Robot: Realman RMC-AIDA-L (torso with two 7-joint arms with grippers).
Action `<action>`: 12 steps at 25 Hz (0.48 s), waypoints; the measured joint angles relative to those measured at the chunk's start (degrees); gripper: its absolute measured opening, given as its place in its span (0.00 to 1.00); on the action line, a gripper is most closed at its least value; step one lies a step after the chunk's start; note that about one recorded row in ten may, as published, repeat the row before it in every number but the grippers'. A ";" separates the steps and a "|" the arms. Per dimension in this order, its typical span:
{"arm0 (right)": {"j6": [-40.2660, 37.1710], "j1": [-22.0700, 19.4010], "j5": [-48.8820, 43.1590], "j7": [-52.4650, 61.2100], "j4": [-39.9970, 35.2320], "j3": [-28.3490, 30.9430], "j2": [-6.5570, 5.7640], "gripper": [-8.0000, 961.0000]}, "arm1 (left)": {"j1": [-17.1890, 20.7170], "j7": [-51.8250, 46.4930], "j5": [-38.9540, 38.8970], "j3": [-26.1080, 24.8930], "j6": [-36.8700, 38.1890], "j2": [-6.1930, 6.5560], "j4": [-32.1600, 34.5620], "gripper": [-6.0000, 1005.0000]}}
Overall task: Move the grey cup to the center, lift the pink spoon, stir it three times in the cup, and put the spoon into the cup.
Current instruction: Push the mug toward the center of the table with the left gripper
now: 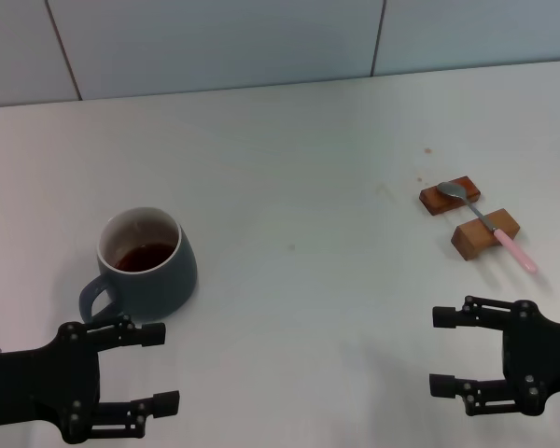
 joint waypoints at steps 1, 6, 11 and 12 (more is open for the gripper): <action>0.00 0.00 0.02 0.00 -0.01 0.00 -0.03 0.86 | -0.01 0.02 0.00 0.00 0.01 -0.02 0.00 0.82; 0.03 0.21 0.09 0.00 0.03 -0.01 -0.09 0.86 | -0.19 0.03 0.00 0.00 0.03 -0.10 0.00 0.82; 0.05 0.36 0.09 0.00 0.03 -0.06 -0.09 0.86 | -0.35 -0.19 -0.03 0.00 0.03 -0.20 0.00 0.81; 0.04 0.36 0.10 0.00 0.02 -0.04 -0.09 0.86 | -0.35 -0.21 -0.11 0.00 0.03 -0.21 0.00 0.81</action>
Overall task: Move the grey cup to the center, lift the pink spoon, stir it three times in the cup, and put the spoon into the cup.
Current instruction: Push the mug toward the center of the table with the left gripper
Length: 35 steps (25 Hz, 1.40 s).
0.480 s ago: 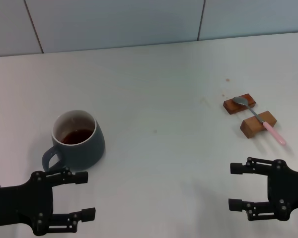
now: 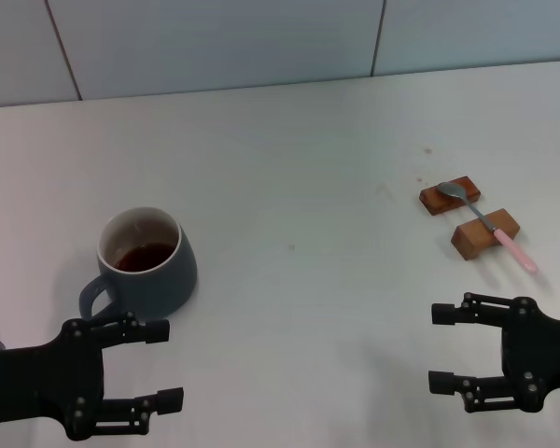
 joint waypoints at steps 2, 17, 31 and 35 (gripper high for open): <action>-0.01 0.00 0.00 0.00 -0.01 0.01 0.00 0.86 | 0.01 0.00 -0.11 0.00 0.00 -0.03 0.00 0.81; -0.48 -0.06 0.00 -0.07 -0.35 0.04 -0.14 0.86 | -0.31 0.30 0.06 0.00 -0.14 -0.30 0.05 0.71; -0.47 0.17 0.00 -0.09 -0.45 0.03 -0.26 0.86 | -0.69 -0.03 0.11 0.00 -0.54 -0.45 0.79 0.21; -0.48 0.18 -0.01 -0.09 -0.44 0.03 -0.26 0.86 | -0.80 -0.02 0.11 0.00 -0.55 -0.50 0.80 0.10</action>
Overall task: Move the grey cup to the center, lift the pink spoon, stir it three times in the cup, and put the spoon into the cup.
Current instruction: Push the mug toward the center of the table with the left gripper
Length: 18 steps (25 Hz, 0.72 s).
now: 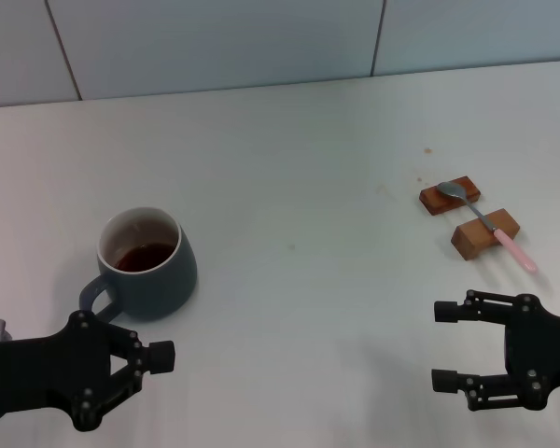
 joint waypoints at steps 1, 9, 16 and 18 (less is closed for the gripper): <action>-0.01 0.00 0.00 0.00 0.00 0.00 0.00 0.86 | 0.00 0.03 -0.01 0.00 0.00 -0.02 0.00 0.08; 0.05 -0.01 0.00 0.00 0.18 0.00 0.00 0.86 | -0.16 0.46 -0.52 -8.61 0.70 -0.89 0.29 0.00; 0.06 -0.01 0.00 0.01 0.20 0.08 0.16 0.86 | 0.47 8.30 -0.55 -26.00 -8.84 -4.54 1.51 0.01; 0.01 -0.01 0.00 0.01 0.16 0.09 0.21 0.86 | 0.64 11.11 -0.55 -26.82 -12.54 -4.96 1.31 0.01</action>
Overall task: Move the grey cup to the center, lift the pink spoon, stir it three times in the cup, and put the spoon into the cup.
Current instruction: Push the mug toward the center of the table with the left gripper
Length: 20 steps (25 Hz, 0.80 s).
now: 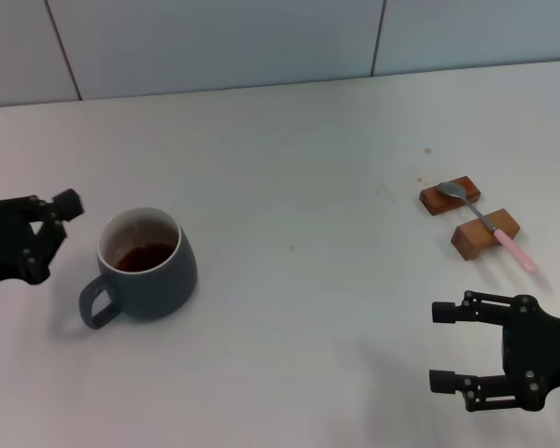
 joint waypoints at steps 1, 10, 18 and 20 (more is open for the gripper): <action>-0.01 0.00 0.00 0.07 -0.02 0.03 0.02 0.86 | 0.05 1.24 0.00 -0.11 -1.70 -0.10 -0.16 0.01; 0.12 -0.34 0.72 0.32 -0.03 0.10 0.06 0.86 | 0.24 15.97 -0.02 -0.20 -12.65 -0.42 -3.83 0.01; 0.37 -0.19 0.89 0.41 0.25 0.08 0.06 0.86 | 0.09 25.98 -0.66 -0.01 -14.59 -0.54 -8.02 0.01; 0.43 -0.12 0.91 0.43 0.27 0.08 0.06 0.86 | -0.33 27.10 -0.69 0.15 -15.52 -0.54 -9.00 0.01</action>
